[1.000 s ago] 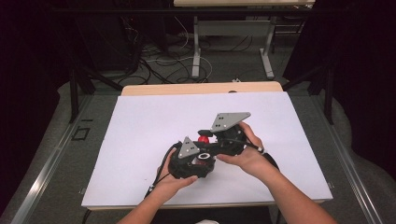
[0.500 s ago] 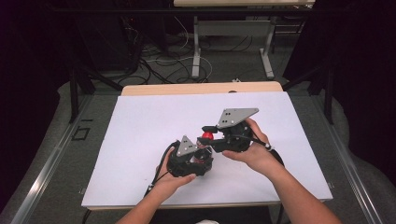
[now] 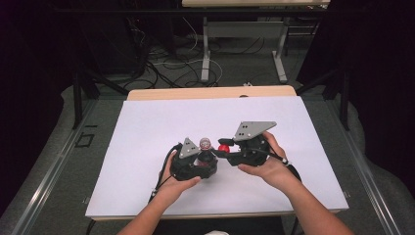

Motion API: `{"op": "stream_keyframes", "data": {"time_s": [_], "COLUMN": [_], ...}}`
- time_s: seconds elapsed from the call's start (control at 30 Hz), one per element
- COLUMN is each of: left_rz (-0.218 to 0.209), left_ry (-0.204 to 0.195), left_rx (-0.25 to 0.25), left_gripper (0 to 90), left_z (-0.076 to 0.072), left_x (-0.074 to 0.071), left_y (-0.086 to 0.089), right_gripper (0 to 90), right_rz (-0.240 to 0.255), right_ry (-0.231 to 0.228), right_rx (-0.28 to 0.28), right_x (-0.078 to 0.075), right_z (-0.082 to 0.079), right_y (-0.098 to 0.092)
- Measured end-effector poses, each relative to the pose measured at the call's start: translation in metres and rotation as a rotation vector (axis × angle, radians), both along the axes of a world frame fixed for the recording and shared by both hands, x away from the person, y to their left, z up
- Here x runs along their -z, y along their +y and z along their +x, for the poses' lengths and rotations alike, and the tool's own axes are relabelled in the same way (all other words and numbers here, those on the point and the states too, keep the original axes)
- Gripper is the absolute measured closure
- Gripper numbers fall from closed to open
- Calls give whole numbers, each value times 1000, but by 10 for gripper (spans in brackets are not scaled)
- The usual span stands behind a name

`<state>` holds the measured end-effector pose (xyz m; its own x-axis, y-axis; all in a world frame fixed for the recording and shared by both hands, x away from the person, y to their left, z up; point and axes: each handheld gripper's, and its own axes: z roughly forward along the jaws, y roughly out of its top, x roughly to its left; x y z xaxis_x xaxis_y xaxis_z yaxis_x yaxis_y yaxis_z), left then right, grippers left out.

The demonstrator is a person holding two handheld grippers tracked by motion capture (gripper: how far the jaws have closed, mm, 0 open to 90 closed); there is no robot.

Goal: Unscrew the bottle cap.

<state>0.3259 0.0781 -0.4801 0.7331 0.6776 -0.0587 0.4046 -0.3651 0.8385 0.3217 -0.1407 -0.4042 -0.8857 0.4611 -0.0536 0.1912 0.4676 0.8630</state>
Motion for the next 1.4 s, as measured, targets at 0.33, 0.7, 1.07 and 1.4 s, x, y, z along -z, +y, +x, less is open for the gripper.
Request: {"op": "stream_keyframes", "data": {"time_s": [0.33,0.7,1.07,1.4], "left_rz": [-14,-17,-13,-21], "left_ry": [-17,-17,-20,-11], "left_rx": [-16,-31,-49,-93], "left_gripper": [299,300,300,299], "left_z": [16,37,72,101], "left_x": [-18,-29,-37,-21], "left_y": [5,-2,-14,-27], "right_gripper": [610,610,610,611], "right_rz": [-2,-11,-8,-3], "right_ry": [47,38,52,55], "right_rx": [46,111,154,164], "right_x": [24,42,56,62], "right_z": [0,1,7,6], "right_y": [-9,-18,-26,-29]}}
